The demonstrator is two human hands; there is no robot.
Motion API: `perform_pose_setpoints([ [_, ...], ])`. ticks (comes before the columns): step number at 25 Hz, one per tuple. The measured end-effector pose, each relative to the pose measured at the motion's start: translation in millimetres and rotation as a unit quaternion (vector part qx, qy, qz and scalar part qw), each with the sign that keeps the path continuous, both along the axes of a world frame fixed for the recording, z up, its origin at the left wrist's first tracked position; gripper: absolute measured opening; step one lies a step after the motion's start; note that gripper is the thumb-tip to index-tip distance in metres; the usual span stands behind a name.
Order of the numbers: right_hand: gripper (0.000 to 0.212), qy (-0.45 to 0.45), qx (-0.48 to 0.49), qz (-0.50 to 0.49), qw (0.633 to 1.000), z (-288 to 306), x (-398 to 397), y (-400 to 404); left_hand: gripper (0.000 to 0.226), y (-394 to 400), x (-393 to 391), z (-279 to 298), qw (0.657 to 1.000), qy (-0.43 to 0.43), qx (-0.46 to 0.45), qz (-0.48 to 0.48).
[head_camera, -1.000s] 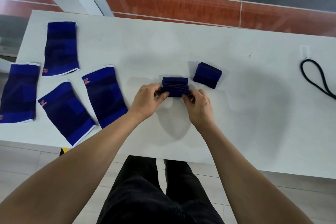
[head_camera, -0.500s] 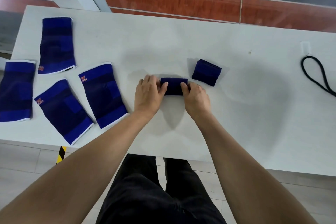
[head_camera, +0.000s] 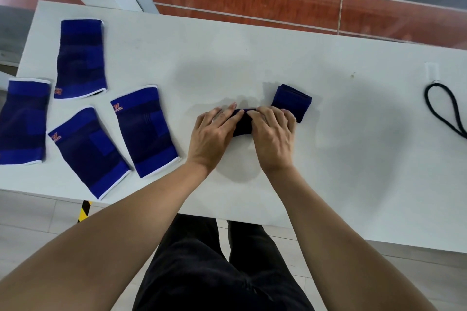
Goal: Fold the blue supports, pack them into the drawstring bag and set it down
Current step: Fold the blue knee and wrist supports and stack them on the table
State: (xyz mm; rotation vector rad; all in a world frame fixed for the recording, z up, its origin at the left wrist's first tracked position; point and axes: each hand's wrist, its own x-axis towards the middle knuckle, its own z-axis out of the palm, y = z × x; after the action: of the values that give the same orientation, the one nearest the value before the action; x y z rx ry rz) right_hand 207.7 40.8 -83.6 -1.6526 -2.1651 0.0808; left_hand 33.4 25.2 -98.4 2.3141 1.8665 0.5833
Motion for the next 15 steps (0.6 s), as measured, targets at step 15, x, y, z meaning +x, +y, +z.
perform_pose_setpoints([
  [15,0.029,-0.037,0.037,-0.006,0.999,-10.2,10.1,53.0,0.048,69.5,-1.9,0.7,0.996,0.074,-0.049,-0.003],
])
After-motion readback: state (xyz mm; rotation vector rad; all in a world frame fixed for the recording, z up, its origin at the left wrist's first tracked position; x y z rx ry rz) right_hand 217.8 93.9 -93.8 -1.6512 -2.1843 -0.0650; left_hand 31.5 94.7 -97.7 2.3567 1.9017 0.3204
